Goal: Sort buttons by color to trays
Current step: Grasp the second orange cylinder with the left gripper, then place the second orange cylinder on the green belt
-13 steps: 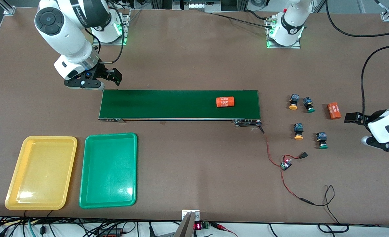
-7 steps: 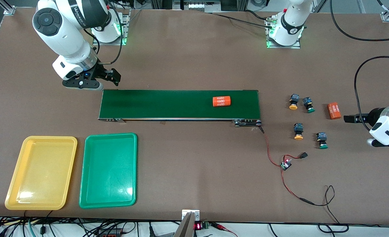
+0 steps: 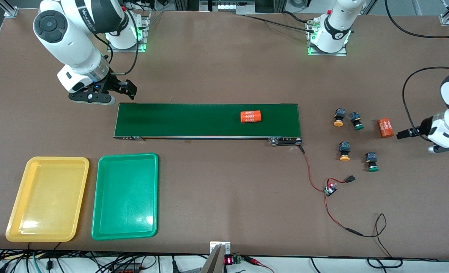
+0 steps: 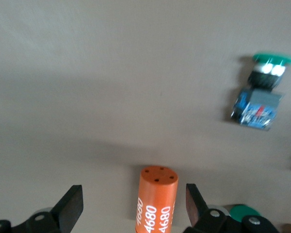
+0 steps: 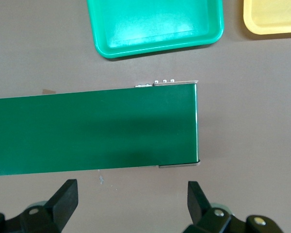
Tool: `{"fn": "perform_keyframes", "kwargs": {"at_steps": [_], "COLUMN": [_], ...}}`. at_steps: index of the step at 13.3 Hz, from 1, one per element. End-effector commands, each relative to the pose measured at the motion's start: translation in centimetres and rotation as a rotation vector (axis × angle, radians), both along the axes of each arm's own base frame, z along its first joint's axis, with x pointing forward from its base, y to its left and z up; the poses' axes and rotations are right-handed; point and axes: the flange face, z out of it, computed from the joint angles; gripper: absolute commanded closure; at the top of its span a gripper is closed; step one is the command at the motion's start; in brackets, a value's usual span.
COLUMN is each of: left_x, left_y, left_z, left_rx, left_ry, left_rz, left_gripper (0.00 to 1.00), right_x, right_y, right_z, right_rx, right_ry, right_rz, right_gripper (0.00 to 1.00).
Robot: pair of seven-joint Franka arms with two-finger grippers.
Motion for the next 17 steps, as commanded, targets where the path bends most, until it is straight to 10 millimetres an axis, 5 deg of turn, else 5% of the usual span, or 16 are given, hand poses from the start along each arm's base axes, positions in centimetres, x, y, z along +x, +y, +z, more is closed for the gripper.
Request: {"fn": "perform_keyframes", "kwargs": {"at_steps": [1,10,12,13,15,17], "left_x": [-1.5,-3.7,-3.9,-4.0,-3.8,-3.5], "left_y": [-2.4,-1.2,-1.3,-1.0,-1.2,-1.3], "left_z": [-1.2,-7.0,-7.0,-6.9,-6.5,-5.5], "left_rx": [0.011,-0.095,-0.104,-0.112,-0.111,-0.107], "left_ry": [-0.036,0.012,0.034,0.057,0.065,0.092], "left_rz": [-0.029,-0.056,-0.117,-0.151,-0.160,-0.174], "left_gripper": [0.06,0.09,0.51,0.65,0.80,0.83], "right_x": [0.2,0.5,0.5,0.5,0.6,0.5], "right_y": [-0.1,-0.7,-0.8,-0.8,-0.8,-0.8], "right_z": [0.6,0.7,0.7,0.7,0.7,0.7], "right_rx": [0.013,0.015,0.015,0.015,0.015,0.015], "right_ry": [0.010,0.009,0.007,0.007,0.007,0.007], "right_rz": [0.000,-0.012,-0.014,-0.014,-0.014,-0.014], "right_gripper": [0.00,0.00,0.00,0.00,0.00,0.00]}}
